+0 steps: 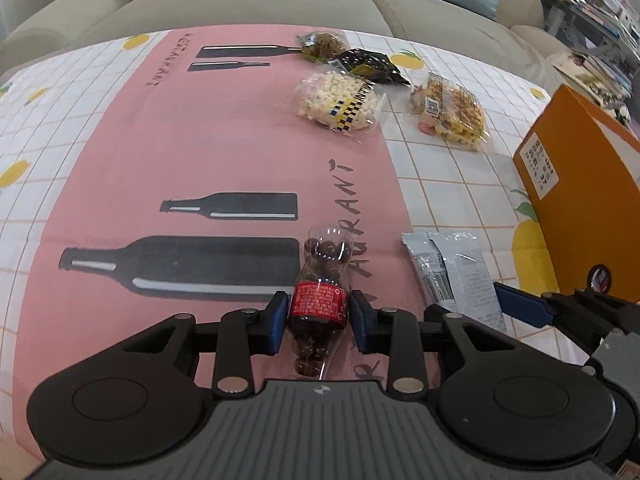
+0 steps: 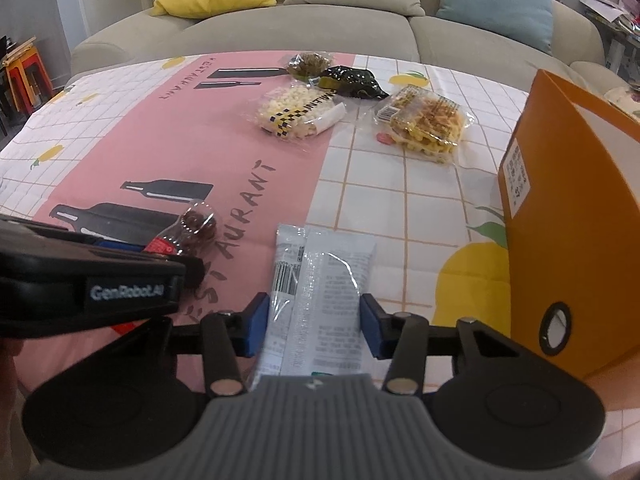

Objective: Organize snacks
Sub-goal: 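Lift the cola bottle and white bar and carry both over the orange box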

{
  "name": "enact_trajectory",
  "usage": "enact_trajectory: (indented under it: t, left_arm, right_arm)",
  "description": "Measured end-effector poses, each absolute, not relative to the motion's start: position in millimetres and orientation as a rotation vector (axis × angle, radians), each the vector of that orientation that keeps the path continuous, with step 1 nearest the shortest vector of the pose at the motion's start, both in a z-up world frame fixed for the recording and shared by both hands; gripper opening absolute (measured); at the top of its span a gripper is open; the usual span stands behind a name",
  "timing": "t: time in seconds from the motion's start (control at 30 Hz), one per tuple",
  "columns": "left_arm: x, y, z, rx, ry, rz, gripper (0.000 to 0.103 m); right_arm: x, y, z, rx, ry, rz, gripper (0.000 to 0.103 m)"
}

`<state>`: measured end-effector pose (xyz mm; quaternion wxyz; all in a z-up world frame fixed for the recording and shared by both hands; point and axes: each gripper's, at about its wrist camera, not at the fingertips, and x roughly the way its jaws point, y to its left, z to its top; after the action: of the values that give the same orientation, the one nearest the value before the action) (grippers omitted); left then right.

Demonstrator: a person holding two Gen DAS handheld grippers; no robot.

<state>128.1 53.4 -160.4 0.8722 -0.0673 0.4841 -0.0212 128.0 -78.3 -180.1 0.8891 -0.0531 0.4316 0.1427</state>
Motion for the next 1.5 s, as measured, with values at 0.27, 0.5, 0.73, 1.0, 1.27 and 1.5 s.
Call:
enact_trajectory:
  t: [0.27,0.5,0.73,1.0,1.27,1.5]
  left_arm:
    - [115.8,58.1,-141.0,-0.200,0.982,-0.045,0.035]
    - [99.8,56.2,-120.6,-0.215,0.938,-0.054,0.035]
    - [88.6,50.9,-87.0,-0.233,0.870,-0.078,0.035]
    - [88.4,30.3,-42.0,-0.248,0.807,-0.151,0.035]
    - [102.2,-14.5,-5.1,-0.249,0.772,-0.291,0.035]
    - [126.5,-60.9,10.2,-0.259,0.780,-0.418,0.035]
  right_arm:
    - [115.1,-82.6,-159.7,-0.106,0.854,0.307,0.046]
    - [102.2,-87.7,-138.2,-0.090,0.805,0.311,0.046]
    - [83.2,-98.3,-112.1,-0.090,0.737,0.309,0.046]
    - [67.2,-132.5,-68.6,-0.068,0.655,0.277,0.046]
    - [70.0,-191.1,-21.3,-0.024,0.613,0.267,0.046]
    - [85.0,-249.1,11.1,-0.032,0.650,0.228,0.046]
